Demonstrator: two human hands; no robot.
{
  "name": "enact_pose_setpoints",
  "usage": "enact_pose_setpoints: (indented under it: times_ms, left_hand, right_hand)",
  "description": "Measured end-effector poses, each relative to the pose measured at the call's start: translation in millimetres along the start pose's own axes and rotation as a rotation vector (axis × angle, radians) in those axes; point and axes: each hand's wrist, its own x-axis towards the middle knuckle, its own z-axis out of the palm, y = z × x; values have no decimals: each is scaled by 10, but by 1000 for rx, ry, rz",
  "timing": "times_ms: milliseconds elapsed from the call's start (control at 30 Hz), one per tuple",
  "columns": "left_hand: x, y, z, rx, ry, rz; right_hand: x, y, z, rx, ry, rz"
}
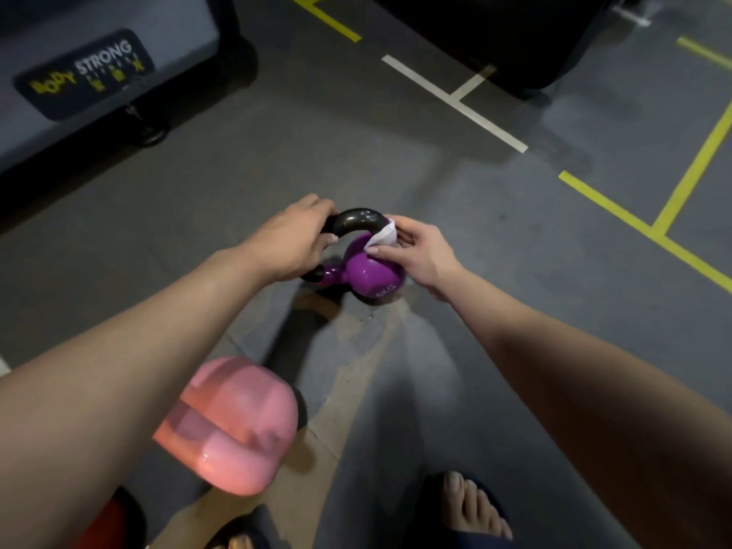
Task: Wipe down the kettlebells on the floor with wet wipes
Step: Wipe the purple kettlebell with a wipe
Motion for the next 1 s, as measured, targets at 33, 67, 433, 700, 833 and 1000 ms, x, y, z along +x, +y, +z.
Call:
enact_pose_setpoints:
  times_ms: [33, 67, 433, 700, 833, 1000]
  left_hand:
    - [3, 24, 2, -1, 2, 9]
    - [4, 47, 0, -1, 1, 15]
    - [132, 354, 56, 66, -7, 71]
    - [240, 361, 33, 102, -52, 84]
    - [231, 233, -32, 121, -87, 121]
    - [183, 88, -92, 122, -76, 184]
  right_hand:
    - [42, -11, -13, -16, -43, 8]
    - [77, -42, -48, -31, -87, 27]
    - [-76, 83, 360, -85, 603, 44]
    - [75, 197, -53, 77, 278, -21]
    - [227, -71, -451, 15, -198, 50]
    - [298, -356, -475, -200, -489, 116]
